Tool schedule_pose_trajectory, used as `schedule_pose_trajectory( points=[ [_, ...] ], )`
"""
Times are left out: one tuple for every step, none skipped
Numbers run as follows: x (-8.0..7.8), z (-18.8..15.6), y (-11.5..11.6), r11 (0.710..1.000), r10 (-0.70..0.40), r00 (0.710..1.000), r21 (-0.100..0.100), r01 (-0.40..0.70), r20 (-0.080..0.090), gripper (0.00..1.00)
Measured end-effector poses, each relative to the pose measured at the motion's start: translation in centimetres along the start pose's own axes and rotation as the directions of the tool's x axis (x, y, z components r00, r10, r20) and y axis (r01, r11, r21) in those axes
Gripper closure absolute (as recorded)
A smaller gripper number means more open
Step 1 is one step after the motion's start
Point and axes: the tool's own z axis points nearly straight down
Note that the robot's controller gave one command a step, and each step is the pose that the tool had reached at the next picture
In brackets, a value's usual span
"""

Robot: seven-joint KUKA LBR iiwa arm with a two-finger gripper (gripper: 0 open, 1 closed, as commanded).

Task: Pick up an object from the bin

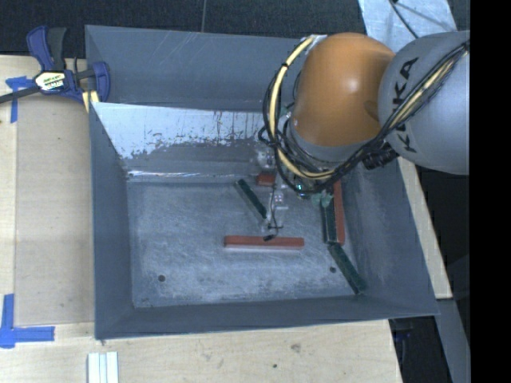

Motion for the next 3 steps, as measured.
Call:
schedule_pose_trajectory(
  points=[
    [2.68, 13.51, -3.35, 0.996, -0.087, 0.996, 0.0, 0.087, 0.005, 0.0],
    [2.66, 13.49, -3.36, 0.996, -0.086, 0.996, 0.0, 0.086, 0.006, 1.0],
    [2.71, 13.55, -3.38, 0.996, -0.085, 0.996, 0.0, 0.085, 0.004, 0.0]
  ],
)
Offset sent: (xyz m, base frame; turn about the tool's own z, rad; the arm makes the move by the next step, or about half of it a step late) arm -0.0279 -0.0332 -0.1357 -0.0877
